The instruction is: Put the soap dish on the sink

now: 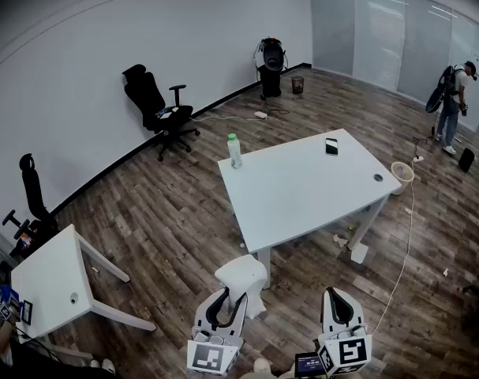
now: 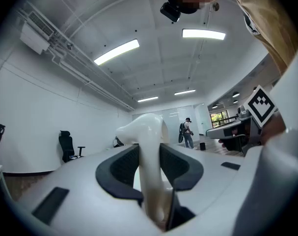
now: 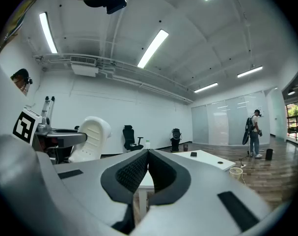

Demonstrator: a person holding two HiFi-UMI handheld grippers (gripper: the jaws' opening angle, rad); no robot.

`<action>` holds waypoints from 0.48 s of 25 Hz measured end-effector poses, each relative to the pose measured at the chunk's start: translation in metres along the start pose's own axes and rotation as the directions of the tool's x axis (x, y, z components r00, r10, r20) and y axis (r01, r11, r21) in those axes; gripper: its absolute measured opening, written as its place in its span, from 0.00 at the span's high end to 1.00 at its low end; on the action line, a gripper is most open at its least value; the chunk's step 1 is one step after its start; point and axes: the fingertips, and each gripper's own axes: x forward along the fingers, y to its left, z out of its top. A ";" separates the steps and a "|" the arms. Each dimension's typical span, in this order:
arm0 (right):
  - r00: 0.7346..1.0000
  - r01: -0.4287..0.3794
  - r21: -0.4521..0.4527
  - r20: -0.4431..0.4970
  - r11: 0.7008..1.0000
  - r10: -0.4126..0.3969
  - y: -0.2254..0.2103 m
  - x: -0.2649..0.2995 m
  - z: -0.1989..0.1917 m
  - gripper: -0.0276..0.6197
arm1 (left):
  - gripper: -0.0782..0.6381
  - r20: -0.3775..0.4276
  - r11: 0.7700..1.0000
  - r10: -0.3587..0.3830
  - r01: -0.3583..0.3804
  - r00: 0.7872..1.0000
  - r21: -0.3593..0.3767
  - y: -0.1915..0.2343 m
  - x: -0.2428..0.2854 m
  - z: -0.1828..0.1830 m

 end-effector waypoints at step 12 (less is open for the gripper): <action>0.999 0.048 -0.032 -0.003 0.998 -0.048 0.018 0.009 -0.004 0.94 | 0.71 -0.017 1.000 0.004 -0.005 1.000 -0.027 0.033 -0.011 -0.009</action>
